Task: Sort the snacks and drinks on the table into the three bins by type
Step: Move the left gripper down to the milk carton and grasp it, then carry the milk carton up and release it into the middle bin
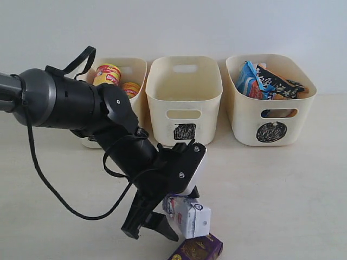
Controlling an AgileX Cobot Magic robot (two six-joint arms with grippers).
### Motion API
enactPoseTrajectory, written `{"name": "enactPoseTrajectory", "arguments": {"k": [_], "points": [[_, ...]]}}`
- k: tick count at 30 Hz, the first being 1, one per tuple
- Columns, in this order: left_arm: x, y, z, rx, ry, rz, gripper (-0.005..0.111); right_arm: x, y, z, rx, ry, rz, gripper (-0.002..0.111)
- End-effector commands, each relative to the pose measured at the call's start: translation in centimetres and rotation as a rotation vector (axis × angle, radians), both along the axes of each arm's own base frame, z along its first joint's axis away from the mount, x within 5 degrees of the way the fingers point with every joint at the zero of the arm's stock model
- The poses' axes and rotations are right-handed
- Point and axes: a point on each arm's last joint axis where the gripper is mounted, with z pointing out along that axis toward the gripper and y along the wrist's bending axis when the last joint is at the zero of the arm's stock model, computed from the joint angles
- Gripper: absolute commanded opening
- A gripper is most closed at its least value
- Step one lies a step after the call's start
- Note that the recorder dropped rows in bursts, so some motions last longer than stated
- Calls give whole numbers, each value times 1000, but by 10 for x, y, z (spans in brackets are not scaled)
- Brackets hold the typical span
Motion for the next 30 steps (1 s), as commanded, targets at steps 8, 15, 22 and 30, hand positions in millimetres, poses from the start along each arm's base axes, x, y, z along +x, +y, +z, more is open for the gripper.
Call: {"name": "enactPoseTrajectory", "arguments": {"k": [8, 15, 22, 30], "points": [[-2, -2, -21, 35, 21, -17, 41, 0, 0, -1, -1, -8, -3, 0], [1, -1, -22, 45, -19, -14, 4, 0, 0, -1, -1, -8, -3, 0], [3, -2, -13, 26, -47, 4, 4, 0, 0, -1, -1, -8, -3, 0], [1, -2, 20, -49, -91, 35, 4, 0, 0, -1, -1, -8, -3, 0]]}}
